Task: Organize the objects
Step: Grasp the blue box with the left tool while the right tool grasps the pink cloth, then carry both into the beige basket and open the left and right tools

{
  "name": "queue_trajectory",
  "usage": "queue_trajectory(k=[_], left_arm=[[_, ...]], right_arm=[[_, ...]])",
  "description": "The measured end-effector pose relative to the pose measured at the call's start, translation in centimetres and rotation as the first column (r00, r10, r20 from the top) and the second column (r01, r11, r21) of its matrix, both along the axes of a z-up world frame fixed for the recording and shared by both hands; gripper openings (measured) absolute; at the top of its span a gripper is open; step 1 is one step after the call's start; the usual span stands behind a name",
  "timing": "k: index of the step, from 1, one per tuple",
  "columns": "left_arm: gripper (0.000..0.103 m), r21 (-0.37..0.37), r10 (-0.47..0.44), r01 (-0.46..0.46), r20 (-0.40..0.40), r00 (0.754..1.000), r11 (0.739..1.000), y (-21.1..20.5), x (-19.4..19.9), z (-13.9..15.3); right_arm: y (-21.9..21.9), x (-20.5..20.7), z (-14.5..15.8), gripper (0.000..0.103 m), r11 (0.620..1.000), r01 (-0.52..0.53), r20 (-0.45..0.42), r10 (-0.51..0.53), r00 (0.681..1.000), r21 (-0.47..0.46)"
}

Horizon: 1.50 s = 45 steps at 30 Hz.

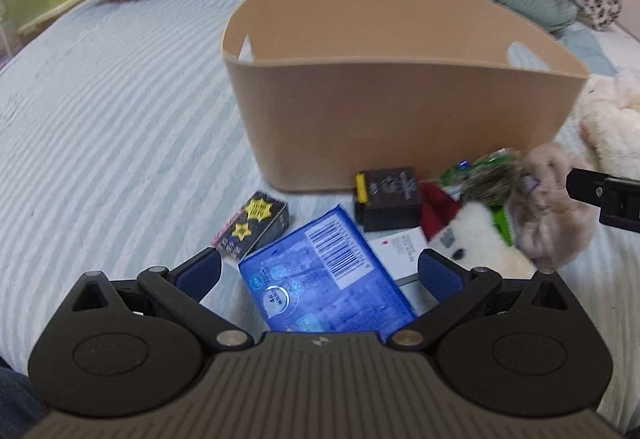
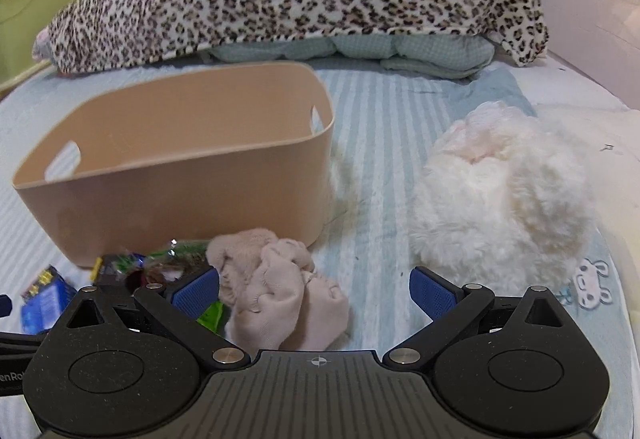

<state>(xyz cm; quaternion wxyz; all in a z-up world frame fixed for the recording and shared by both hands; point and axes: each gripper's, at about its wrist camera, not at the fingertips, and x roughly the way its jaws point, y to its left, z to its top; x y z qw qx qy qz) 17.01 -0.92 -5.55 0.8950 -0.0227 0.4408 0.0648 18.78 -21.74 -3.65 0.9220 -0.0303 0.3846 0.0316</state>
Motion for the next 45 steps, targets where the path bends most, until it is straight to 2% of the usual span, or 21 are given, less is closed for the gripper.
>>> queue_trajectory(k=[4, 7, 10, 12, 13, 14, 15, 19, 21, 27, 36, 45], left_arm=[[0.103, 0.001, 0.016, -0.016, -0.053, 0.998, 1.000, 0.1, 0.4, -1.4], [0.103, -0.008, 0.021, -0.022, -0.092, 0.996, 1.000, 0.2, 0.3, -2.4], [0.103, -0.019, 0.038, -0.041, -0.115, 0.993, 0.999, 0.3, -0.3, -3.0], [0.103, -0.031, 0.040, -0.044, -0.110, 0.993, 0.999, 0.6, -0.8, -2.9], [0.101, -0.038, 0.035, -0.039, -0.110, 0.993, 0.998, 0.7, -1.0, -2.9], [0.091, -0.046, 0.028, -0.033, -0.109, 0.994, 0.998, 0.9, -1.2, -2.8], [0.085, -0.043, 0.026, -0.031, -0.105, 0.994, 0.999, 1.1, -1.5, -2.6], [0.074, -0.074, 0.023, -0.030, -0.094, 0.995, 0.997, 2.2, -2.4, -1.9], [0.070, -0.084, 0.020, -0.027, -0.084, 0.996, 0.996, 2.7, -2.9, -1.6], [0.069, -0.113, -0.014, 0.008, -0.049, 0.999, 0.994, 2.9, -4.3, -0.1], [0.069, -0.112, -0.057, 0.067, 0.089, 0.994, 0.991, 2.6, -6.1, 4.3], [0.069, -0.015, -0.104, 0.111, 0.238, 0.966, 0.994, 2.5, -3.8, 8.7]], right_arm=[[0.6, 0.5, -2.0, 0.095, 0.999, -0.022, -0.036, 0.021, 0.999, -0.027], [0.8, 0.6, -3.0, 0.093, 0.999, -0.037, -0.045, 0.037, 0.998, -0.012], [0.8, 0.5, -3.6, 0.077, 0.999, -0.052, -0.056, 0.052, 0.997, 0.002], [0.9, 0.3, -3.9, 0.055, 0.998, -0.062, -0.054, 0.063, 0.997, 0.013], [1.0, -0.1, -3.9, 0.052, 0.998, -0.064, -0.046, 0.065, 0.997, 0.016], [1.0, -0.4, -3.9, 0.043, 0.997, -0.072, -0.038, 0.073, 0.997, 0.019], [1.1, -0.6, -3.8, 0.035, 0.997, -0.076, -0.035, 0.077, 0.996, 0.020], [0.8, -1.4, -3.5, 0.023, 0.997, -0.066, -0.029, 0.067, 0.997, 0.040], [0.3, -1.9, -3.2, 0.021, 0.996, -0.060, -0.016, 0.062, 0.998, 0.062], [-1.0, -3.6, -1.8, 0.020, 0.993, -0.025, 0.031, 0.021, 0.999, 0.114], [-1.9, -6.3, 1.2, 0.020, 0.985, -0.023, 0.111, 0.004, 0.994, 0.172], [-1.5, -4.8, 5.2, 0.020, 0.976, -0.073, 0.217, 0.027, 0.976, 0.205]])
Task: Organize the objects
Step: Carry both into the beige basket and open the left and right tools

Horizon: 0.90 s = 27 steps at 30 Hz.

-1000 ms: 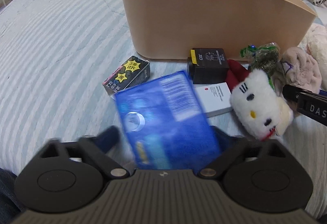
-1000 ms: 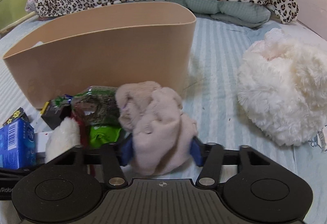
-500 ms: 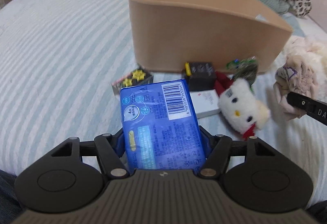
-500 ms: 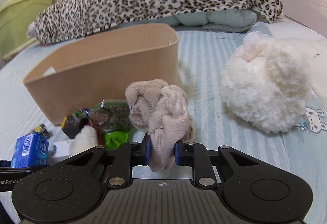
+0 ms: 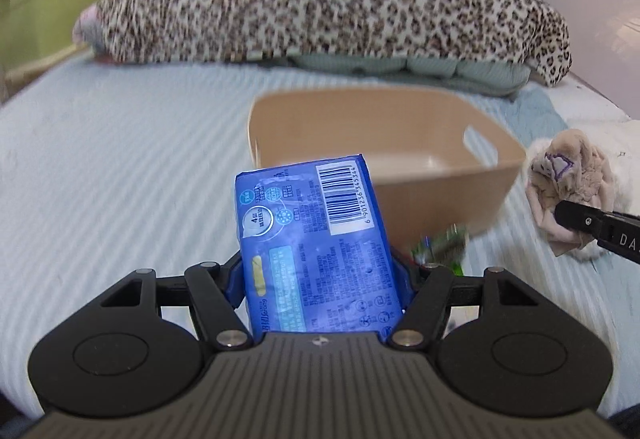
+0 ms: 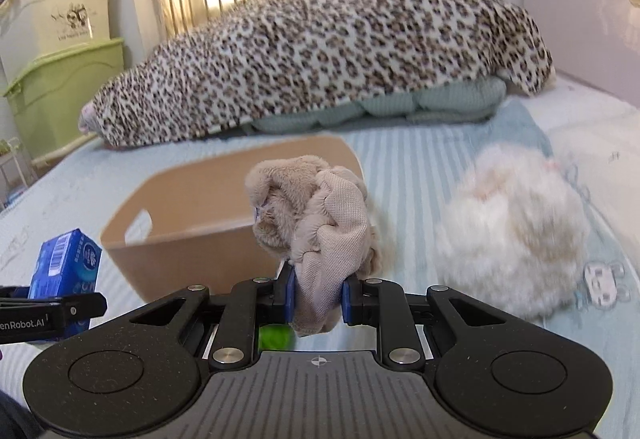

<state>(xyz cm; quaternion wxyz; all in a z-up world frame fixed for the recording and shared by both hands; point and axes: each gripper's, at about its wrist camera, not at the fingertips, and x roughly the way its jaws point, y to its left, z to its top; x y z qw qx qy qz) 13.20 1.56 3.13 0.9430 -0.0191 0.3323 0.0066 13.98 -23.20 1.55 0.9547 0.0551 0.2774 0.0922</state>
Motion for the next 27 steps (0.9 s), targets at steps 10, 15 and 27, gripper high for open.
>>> queue_trajectory(k=[10, 15, 27], left_arm=[[0.069, 0.137, -0.023, 0.007, 0.120, 0.992, 0.990, 0.1, 7.2, 3.0], [0.069, 0.148, -0.022, 0.010, 0.079, 0.997, 0.989, -0.4, 10.8, 1.5], [0.069, 0.201, -0.057, 0.069, -0.066, 0.996, 0.977, -1.4, 15.8, -3.5]], right_arm=[[2.2, 5.0, 2.4, 0.020, 1.000, -0.017, 0.062, 0.017, 0.998, -0.006], [3.9, 7.3, 3.2, 0.020, 0.999, -0.044, 0.061, 0.043, 0.997, 0.009], [7.8, 11.9, -0.2, 0.020, 0.994, -0.083, -0.031, 0.081, 0.996, -0.069]])
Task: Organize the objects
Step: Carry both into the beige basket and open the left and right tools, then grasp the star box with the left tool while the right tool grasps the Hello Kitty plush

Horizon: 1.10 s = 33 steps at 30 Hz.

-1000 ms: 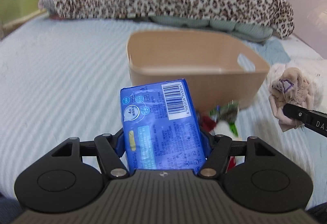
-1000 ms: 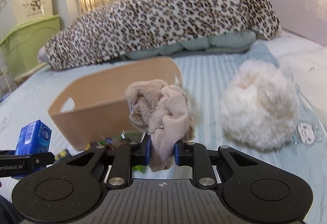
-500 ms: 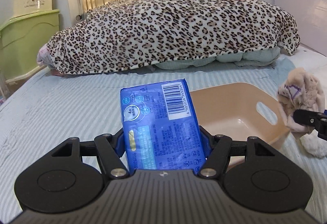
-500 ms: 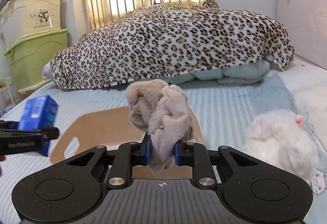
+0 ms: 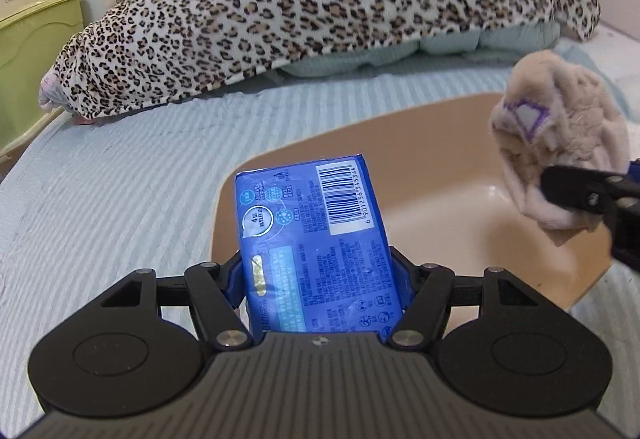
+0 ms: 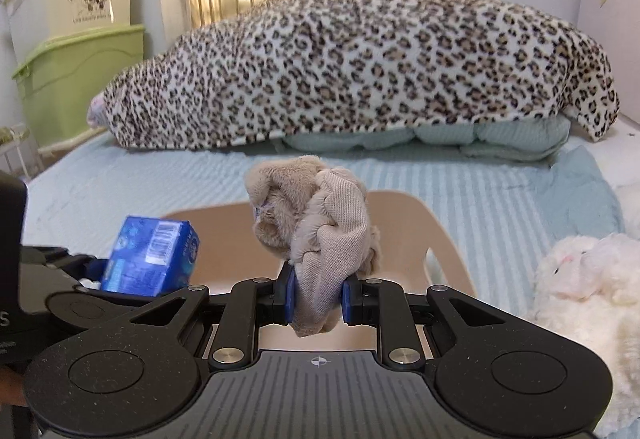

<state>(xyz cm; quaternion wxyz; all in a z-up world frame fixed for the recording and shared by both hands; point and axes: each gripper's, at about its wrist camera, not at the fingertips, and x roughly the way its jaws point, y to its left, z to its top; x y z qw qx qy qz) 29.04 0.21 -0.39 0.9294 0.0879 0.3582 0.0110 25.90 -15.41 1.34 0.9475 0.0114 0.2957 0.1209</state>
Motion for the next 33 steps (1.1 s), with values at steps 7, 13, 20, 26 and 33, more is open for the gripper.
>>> queue_trajectory(k=[7, 13, 20, 26, 33], left_arm=[[0.070, -0.012, -0.006, 0.006, -0.048, 0.999, 1.000, 0.6, -0.7, -0.6], [0.094, 0.040, -0.022, 0.020, 0.041, 0.999, 0.999, 0.6, -3.0, 2.0], [0.096, 0.040, -0.048, 0.046, 0.057, 0.997, 0.998, 1.7, -6.3, 3.4], [0.098, 0.028, -0.062, 0.061, 0.055, 0.997, 0.998, 3.7, -9.2, 2.4], [0.098, 0.020, -0.058, 0.059, -0.024, 0.998, 0.998, 5.9, -10.6, -0.8]], right_arm=[[0.6, 0.4, -2.4, 0.039, 0.999, -0.011, -0.077, 0.009, 0.997, -0.033], [0.0, -2.4, 0.0, 0.077, 0.998, -0.027, -0.012, 0.026, 1.000, -0.057], [-0.6, -5.9, 1.8, 0.101, 0.997, -0.025, -0.002, 0.024, 1.000, -0.068], [-0.7, -8.5, 0.1, 0.103, 0.996, -0.025, -0.063, 0.020, 0.998, -0.081], [-1.1, -10.4, -3.1, 0.103, 0.997, -0.020, -0.159, 0.008, 0.987, -0.070]])
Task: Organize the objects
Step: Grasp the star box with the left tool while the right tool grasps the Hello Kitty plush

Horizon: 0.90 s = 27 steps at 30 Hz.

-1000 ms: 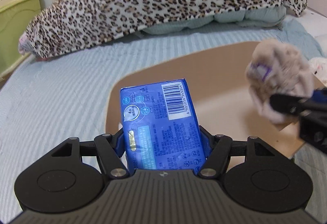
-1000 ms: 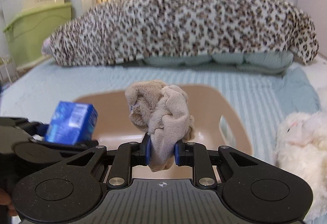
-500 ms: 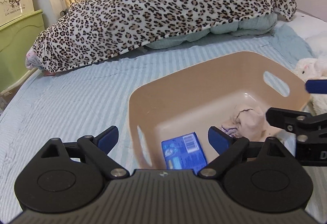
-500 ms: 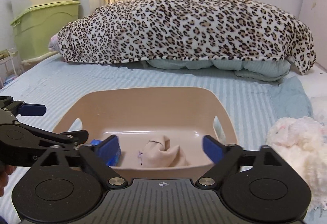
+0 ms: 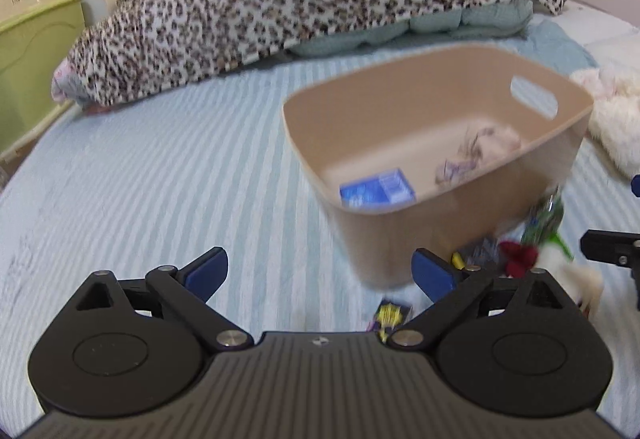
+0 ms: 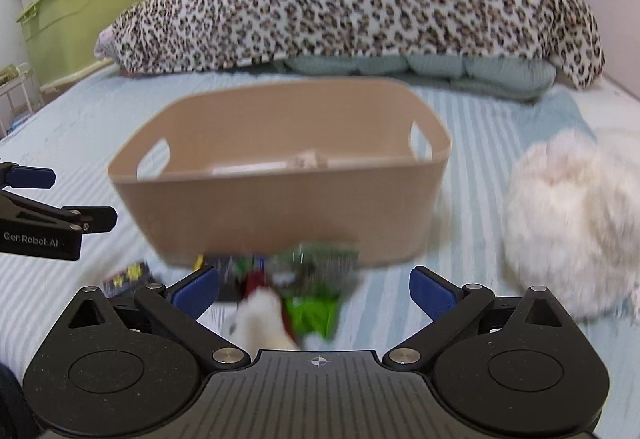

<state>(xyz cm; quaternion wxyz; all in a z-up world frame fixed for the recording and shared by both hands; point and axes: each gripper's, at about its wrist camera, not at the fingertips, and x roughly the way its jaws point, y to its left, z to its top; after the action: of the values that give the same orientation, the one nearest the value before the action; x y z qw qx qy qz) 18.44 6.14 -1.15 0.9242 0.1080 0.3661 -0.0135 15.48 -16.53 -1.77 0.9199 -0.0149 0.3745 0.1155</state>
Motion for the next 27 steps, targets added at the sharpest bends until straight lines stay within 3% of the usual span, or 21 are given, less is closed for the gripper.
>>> queue_trajectory(k=[7, 14, 19, 22, 25, 27], left_arm=[[0.098, -0.043, -0.053, 0.049, -0.108, 0.993, 0.998, 0.9, 0.1, -4.2], [0.097, -0.084, -0.057, 0.042, -0.188, 0.981, 0.996, 1.5, 1.1, -7.7], [0.095, -0.107, -0.067, 0.048, -0.179, 0.982, 0.993, 1.4, 1.4, -8.1], [0.089, -0.117, -0.081, 0.061, -0.173, 0.982, 0.991, 1.1, 1.6, -8.0], [0.074, -0.100, -0.107, 0.091, -0.166, 0.980, 0.991, 0.3, 1.7, -7.9], [0.056, -0.101, -0.127, 0.112, -0.162, 0.978, 0.989, -0.1, 1.4, -7.8]], right_arm=[[-0.1, -0.7, -2.5, 0.103, 0.999, -0.012, -0.072, 0.014, 0.997, 0.032], [0.8, -0.9, -3.8, 0.103, 0.999, -0.049, -0.102, 0.051, 0.993, 0.023], [1.6, -0.4, -4.7, 0.099, 0.998, -0.066, -0.122, 0.067, 0.990, 0.013], [1.8, -0.2, -5.2, 0.091, 0.997, -0.072, -0.133, 0.073, 0.988, 0.015], [1.9, -0.2, -5.4, 0.081, 0.997, -0.081, -0.140, 0.083, 0.987, 0.017], [1.9, -0.2, -5.5, 0.064, 0.996, -0.091, -0.146, 0.093, 0.985, 0.020]])
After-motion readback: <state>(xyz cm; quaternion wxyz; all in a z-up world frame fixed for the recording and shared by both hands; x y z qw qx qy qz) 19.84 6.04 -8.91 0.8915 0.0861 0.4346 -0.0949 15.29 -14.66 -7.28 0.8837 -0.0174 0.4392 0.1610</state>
